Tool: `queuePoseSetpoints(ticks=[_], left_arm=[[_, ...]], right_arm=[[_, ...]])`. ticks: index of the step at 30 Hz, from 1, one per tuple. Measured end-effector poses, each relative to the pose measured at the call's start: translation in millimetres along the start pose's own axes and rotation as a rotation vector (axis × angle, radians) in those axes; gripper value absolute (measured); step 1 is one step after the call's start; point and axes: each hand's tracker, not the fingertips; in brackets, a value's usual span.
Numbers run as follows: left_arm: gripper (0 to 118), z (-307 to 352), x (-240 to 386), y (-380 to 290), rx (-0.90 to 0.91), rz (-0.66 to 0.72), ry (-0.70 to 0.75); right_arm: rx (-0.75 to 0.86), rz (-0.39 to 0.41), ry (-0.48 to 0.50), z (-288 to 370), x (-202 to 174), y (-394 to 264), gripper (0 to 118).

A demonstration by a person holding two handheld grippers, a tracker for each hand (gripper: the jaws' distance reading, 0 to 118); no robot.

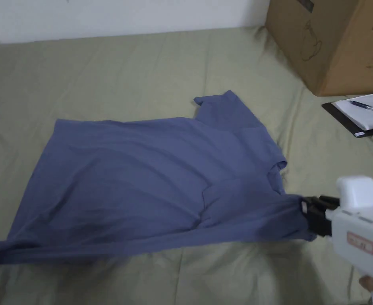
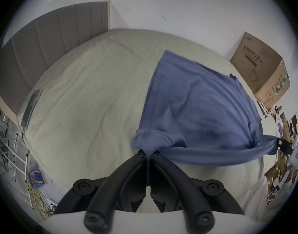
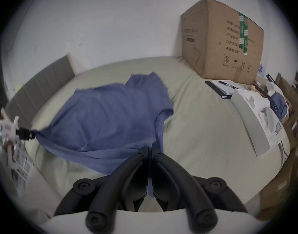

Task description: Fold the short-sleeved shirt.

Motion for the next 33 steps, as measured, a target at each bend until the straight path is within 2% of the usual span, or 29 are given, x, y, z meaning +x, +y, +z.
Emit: queuePoseSetpoints(ticks=[3,6,10,14,15,16,17,18,19,20,24,26,28,29,30,31,32,33], left_arm=[[2,-9,10,42,0.014,0.001,-0.011],[2,-35,27,82,0.002,-0.062,0.025],[2,-89,41,117,-0.093,-0.096,0.043],[4,-124,52,123,-0.15,-0.142,0.077],[14,-125,53,120,-0.147,-0.144,0.081],[36,-125,52,119,-0.15,-0.156,0.085],[65,-121,51,117,-0.134,-0.157,0.081],[97,-116,49,115,-0.107,-0.172,0.086],[105,-109,47,112,-0.092,-0.187,0.088],[106,-101,45,108,-0.078,-0.199,0.086],[106,-57,34,85,-0.021,-0.216,0.049],[106,-38,29,63,-0.023,-0.217,0.023],[104,-25,24,39,-0.064,-0.212,-0.011],[99,-21,21,24,-0.07,-0.194,-0.029],[74,-17,17,11,-0.068,-0.169,-0.048],[44,-16,13,2,-0.071,-0.145,-0.055],[15,-17,12,-8,-0.078,-0.147,-0.048],[5,-19,12,-17,-0.084,-0.145,-0.028]], right_arm=[[0.027,-0.027,-0.016,-22,8,29,4],[0.015,-0.083,-0.017,-57,13,50,4],[-0.062,-0.086,-0.075,-111,15,55,4],[-0.111,-0.074,-0.1,-138,15,46,6],[-0.121,-0.069,-0.103,-140,15,45,22],[-0.132,-0.062,-0.099,-139,14,43,47],[-0.135,-0.051,-0.1,-137,14,43,78],[-0.135,-0.039,-0.109,-132,13,43,99],[-0.129,-0.029,-0.104,-127,13,42,99],[-0.107,-0.025,-0.091,-117,12,42,98],[-0.014,-0.042,-0.089,-74,5,44,98],[0.058,-0.066,0.005,-50,-1,36,98],[0.063,-0.076,0.092,-33,-9,27,86],[0.047,-0.07,0.076,-27,-15,22,69],[0.036,-0.06,0.073,-23,-22,17,42],[0.033,-0.045,0.074,-20,-28,11,22],[0.034,-0.029,0.071,-21,-32,6,8],[0.02,-0.028,0.076,-20,-37,1,6]])
